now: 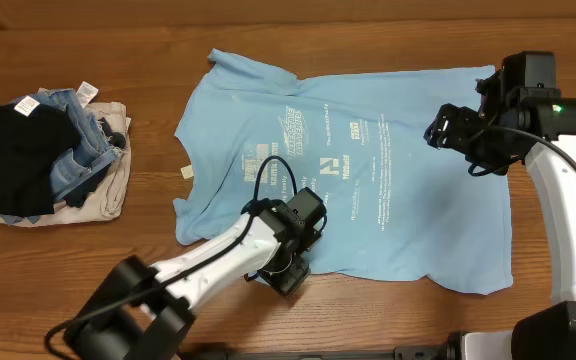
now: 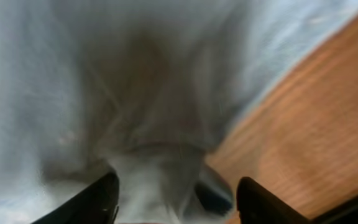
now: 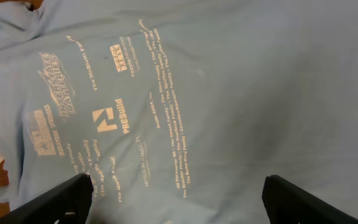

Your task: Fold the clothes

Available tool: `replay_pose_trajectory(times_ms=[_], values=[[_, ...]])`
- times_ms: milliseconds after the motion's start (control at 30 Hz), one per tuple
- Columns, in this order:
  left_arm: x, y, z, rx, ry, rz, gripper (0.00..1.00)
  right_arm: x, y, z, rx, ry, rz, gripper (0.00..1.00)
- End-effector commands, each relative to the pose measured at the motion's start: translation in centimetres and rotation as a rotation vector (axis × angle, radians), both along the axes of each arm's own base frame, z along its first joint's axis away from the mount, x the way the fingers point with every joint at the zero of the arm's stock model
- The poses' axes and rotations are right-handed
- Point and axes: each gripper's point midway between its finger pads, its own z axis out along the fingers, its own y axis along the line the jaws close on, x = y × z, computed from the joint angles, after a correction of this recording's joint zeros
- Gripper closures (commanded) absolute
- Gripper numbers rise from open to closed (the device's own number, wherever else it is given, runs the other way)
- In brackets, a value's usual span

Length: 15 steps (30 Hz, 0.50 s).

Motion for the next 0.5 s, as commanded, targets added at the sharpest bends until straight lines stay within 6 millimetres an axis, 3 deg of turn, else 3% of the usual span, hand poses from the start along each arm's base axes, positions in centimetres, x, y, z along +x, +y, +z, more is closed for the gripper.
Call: replay_pose_trajectory(times_ms=[0,133,300,333,400,467], values=[[-0.4,0.3,-0.2,0.027,0.028,0.032,0.63,0.1,-0.2,-0.2,-0.004,0.003,-0.012,0.09],[-1.5,0.6,1.6,0.046,0.087,0.048,0.82,0.1,-0.2,-0.2,-0.004,0.003,-0.012,0.09],[-0.1,2.0,5.7,0.139,0.028,0.043,0.83,0.1,-0.2,-0.2,-0.004,0.003,-0.012,0.09],[0.6,2.6,6.9,0.18,-0.009,0.036,0.79,0.1,-0.2,-0.2,-0.004,0.003,-0.012,0.09],[2.0,3.9,8.8,0.254,-0.072,0.034,0.41,0.1,-0.2,-0.2,-0.004,0.003,-0.012,0.09],[4.1,5.5,10.1,0.328,-0.163,0.068,0.35,0.1,-0.2,-0.2,-0.004,0.003,-0.012,0.09]])
